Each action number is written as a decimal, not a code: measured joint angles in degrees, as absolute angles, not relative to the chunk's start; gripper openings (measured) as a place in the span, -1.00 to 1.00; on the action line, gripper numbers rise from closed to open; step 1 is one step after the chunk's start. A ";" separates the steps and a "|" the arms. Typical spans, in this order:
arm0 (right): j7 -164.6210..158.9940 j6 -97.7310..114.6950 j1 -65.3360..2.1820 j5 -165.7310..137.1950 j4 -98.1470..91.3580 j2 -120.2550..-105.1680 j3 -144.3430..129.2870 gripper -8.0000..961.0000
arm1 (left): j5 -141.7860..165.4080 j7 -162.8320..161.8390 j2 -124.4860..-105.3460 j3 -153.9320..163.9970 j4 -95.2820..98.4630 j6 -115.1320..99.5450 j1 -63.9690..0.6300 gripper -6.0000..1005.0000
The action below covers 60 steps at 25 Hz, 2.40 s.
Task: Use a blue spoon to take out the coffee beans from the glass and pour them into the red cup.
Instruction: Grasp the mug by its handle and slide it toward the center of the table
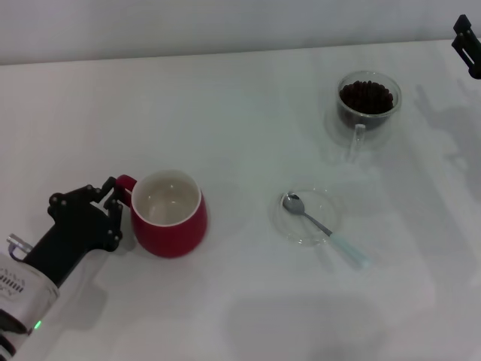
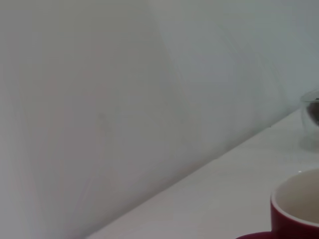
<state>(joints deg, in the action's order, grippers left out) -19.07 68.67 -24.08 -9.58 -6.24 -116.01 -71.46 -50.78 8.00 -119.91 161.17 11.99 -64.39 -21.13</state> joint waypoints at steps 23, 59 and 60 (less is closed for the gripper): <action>-20.95 70.25 -23.79 -9.58 -6.07 -116.01 -73.58 0.75 | -50.40 9.86 -120.20 161.83 17.73 -63.23 -18.80 -0.83; -21.26 71.06 -23.37 -9.58 -6.06 -116.01 -75.06 0.75 | -50.80 8.87 -119.87 161.89 19.69 -63.12 -16.61 0.21; -21.26 71.06 -23.35 -9.58 -6.07 -116.01 -75.06 0.75 | -50.80 8.87 -119.85 161.93 19.70 -63.27 -16.48 0.28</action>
<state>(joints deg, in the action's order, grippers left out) -21.26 71.06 -23.35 -9.58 -6.07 -116.01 -75.06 -50.80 8.87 -119.85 161.93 19.70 -63.27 -16.48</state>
